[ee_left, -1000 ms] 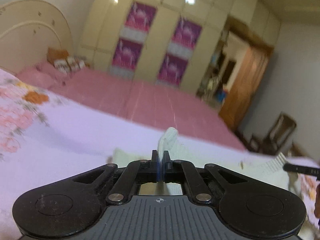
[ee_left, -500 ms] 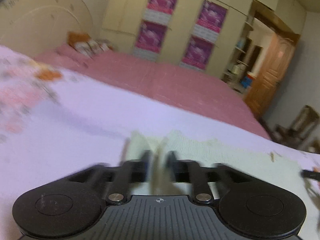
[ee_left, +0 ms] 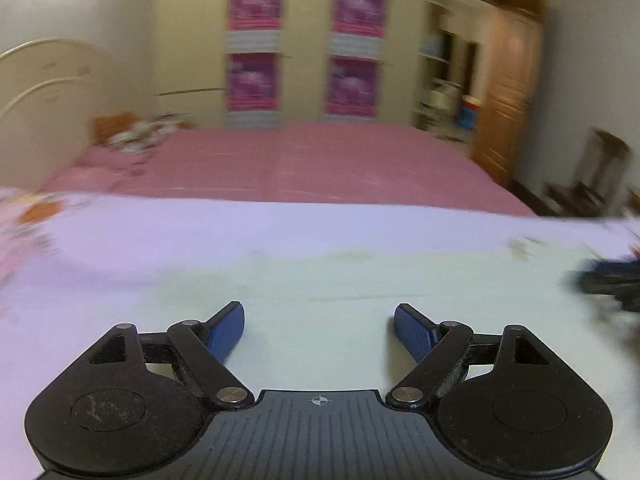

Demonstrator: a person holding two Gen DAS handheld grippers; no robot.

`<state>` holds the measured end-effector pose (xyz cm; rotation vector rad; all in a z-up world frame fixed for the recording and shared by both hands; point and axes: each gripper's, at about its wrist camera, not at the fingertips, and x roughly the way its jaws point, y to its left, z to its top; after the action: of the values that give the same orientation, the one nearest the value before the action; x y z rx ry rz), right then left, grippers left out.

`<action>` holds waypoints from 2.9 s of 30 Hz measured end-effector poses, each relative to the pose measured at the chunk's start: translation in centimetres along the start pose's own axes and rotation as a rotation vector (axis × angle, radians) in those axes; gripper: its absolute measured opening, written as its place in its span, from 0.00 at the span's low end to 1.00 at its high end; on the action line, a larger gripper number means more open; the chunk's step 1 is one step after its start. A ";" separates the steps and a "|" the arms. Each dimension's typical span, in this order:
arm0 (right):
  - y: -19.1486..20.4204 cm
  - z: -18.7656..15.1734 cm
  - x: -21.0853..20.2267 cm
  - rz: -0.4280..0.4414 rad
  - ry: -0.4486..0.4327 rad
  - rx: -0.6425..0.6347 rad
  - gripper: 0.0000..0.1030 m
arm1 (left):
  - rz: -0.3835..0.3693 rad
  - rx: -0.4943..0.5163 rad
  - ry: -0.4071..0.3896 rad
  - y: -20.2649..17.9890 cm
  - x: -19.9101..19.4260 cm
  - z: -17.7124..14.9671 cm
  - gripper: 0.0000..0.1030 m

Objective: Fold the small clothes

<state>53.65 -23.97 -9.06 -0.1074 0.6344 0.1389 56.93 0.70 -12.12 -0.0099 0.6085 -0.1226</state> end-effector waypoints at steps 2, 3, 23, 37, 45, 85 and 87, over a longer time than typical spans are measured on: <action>-4.4 -1.0 -0.2 -0.096 0.010 0.104 0.32 | 0.028 -0.030 0.016 1.9 0.0 0.1 0.79; -5.8 -1.4 -0.4 -0.081 0.010 0.149 0.33 | 0.023 -0.038 0.016 2.3 0.1 0.1 0.79; 0.2 -3.5 -5.5 -0.024 0.003 -0.039 0.37 | -0.060 0.087 0.011 -3.9 -4.3 -2.4 0.79; 4.8 -4.5 -7.1 0.064 -0.001 -0.037 0.37 | -0.098 0.111 0.040 -7.2 -5.8 -4.5 0.80; 0.5 -6.2 -7.4 -0.025 0.035 0.009 0.37 | -0.087 0.127 0.035 -4.5 -7.2 -4.7 0.79; 0.7 -12.8 -14.8 -0.044 0.070 0.092 0.33 | -0.028 0.038 0.083 -2.0 -14.4 -11.4 0.79; 0.8 -13.0 -14.9 -0.048 0.065 0.095 0.33 | -0.028 0.041 0.081 -2.1 -14.4 -11.4 0.79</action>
<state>34.08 -26.47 -10.57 -0.0359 0.7017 0.0587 38.54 0.66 -13.17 0.0262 0.6873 -0.1631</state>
